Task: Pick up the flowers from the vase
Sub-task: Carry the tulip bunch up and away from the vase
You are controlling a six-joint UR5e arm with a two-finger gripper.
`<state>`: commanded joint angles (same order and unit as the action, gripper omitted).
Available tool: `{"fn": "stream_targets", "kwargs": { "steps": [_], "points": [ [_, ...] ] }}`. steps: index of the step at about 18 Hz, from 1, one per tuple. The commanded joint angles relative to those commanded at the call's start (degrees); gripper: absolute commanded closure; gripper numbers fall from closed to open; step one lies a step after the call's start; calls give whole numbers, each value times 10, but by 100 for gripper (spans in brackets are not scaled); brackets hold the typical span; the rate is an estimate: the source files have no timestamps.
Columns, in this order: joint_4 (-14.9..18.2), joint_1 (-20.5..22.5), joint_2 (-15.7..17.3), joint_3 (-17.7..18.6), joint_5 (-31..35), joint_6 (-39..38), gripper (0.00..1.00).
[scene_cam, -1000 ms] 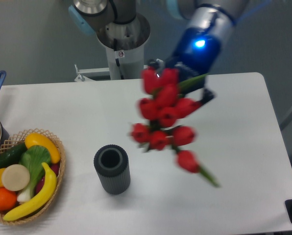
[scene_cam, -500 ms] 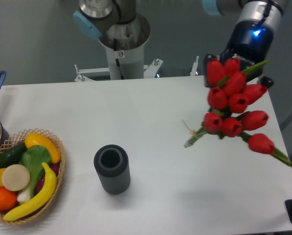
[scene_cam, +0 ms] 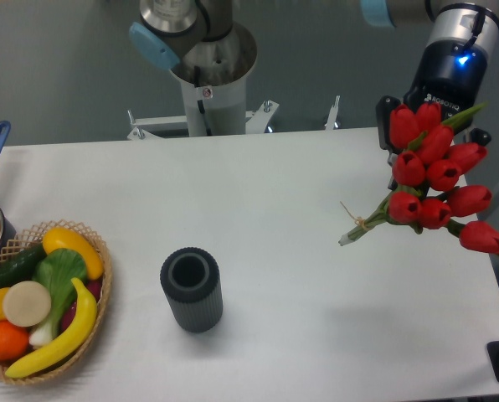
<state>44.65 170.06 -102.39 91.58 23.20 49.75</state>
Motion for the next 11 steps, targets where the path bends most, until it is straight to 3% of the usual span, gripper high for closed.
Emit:
{"fn": "stream_targets", "kwargs": {
  "steps": [11],
  "points": [
    [0, 17, 3, 15, 0, 5, 62]
  ]
}}
